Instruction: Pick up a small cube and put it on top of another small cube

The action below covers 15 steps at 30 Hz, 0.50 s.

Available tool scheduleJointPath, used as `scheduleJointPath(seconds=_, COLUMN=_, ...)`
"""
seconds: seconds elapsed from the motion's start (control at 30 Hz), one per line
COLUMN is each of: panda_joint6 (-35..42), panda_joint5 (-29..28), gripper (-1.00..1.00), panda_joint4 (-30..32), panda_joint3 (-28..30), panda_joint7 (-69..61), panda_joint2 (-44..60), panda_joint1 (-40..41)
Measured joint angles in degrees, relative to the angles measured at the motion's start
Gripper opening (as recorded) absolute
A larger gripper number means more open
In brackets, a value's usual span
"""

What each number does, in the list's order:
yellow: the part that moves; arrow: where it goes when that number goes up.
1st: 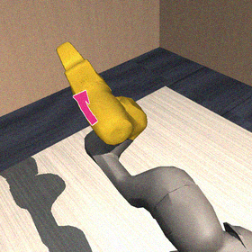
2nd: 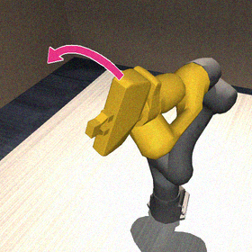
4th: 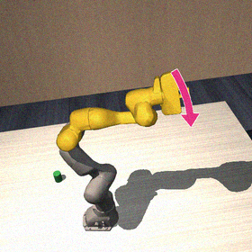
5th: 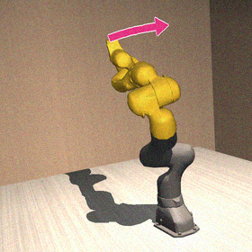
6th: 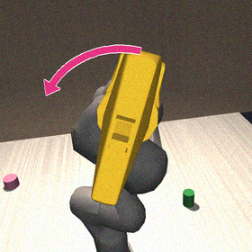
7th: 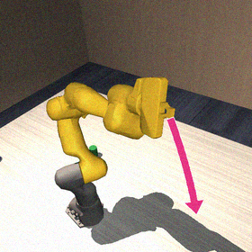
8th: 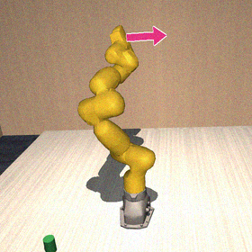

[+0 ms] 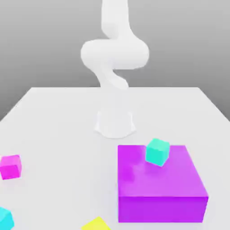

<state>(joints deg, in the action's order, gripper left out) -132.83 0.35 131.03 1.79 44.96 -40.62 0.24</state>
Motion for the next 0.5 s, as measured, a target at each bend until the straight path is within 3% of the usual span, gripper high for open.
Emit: scheduleJointPath(seconds=0.5, panda_joint6=-6.3, panda_joint5=5.7, gripper=0.0, panda_joint4=-4.5, panda_joint3=10.9, panda_joint7=-8.0, panda_joint2=31.4, panda_joint1=2.6)
